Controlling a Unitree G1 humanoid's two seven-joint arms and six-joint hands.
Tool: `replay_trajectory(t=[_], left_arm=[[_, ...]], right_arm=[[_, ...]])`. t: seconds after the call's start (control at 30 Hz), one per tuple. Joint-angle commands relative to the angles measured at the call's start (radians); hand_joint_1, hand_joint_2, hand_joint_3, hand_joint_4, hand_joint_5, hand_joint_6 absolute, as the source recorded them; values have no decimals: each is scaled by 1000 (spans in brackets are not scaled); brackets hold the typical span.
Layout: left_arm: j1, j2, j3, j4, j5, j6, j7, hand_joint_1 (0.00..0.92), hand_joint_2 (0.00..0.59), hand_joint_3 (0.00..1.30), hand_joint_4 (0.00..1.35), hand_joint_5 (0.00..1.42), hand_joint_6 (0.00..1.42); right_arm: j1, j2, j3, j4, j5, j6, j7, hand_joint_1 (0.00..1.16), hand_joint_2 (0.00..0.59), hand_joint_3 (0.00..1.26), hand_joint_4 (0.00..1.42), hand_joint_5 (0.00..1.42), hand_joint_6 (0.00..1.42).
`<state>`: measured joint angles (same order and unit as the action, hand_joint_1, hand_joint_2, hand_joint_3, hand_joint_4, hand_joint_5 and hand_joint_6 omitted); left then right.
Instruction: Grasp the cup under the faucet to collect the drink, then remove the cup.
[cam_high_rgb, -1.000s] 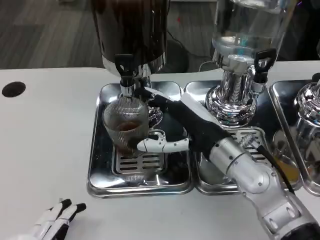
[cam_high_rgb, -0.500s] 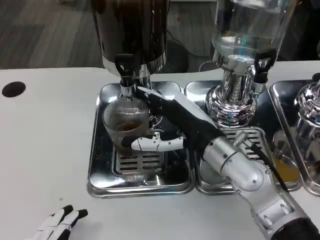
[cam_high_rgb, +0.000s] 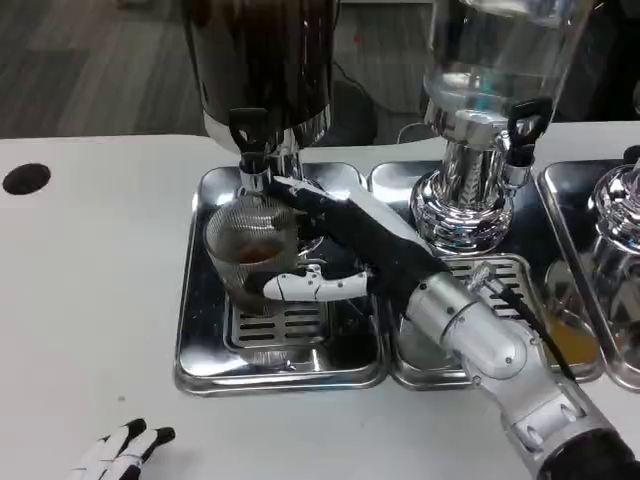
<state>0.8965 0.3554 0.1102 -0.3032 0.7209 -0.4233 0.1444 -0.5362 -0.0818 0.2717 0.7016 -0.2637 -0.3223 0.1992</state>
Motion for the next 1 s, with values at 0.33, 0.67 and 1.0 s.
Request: replay_trajectory(t=[0.33,0.67,1.0], left_arm=[[7,15,10,6,-7,23,-8,0,44,163,50,72,347],[-5,24,7,1,-17,42,-17,0,44,163,50,73,347],[8,30,23,4,-32,45,-15,0,44,167,58,74,347]], right_arm=[[-28,16,-16,56,24,-52,6,745,115,180,223,258,233],[-29,15,-17,78,13,-70,-7,757,111,158,201,254,203],[-26,29,-12,87,-2,-69,-44,771,105,180,258,280,220]])
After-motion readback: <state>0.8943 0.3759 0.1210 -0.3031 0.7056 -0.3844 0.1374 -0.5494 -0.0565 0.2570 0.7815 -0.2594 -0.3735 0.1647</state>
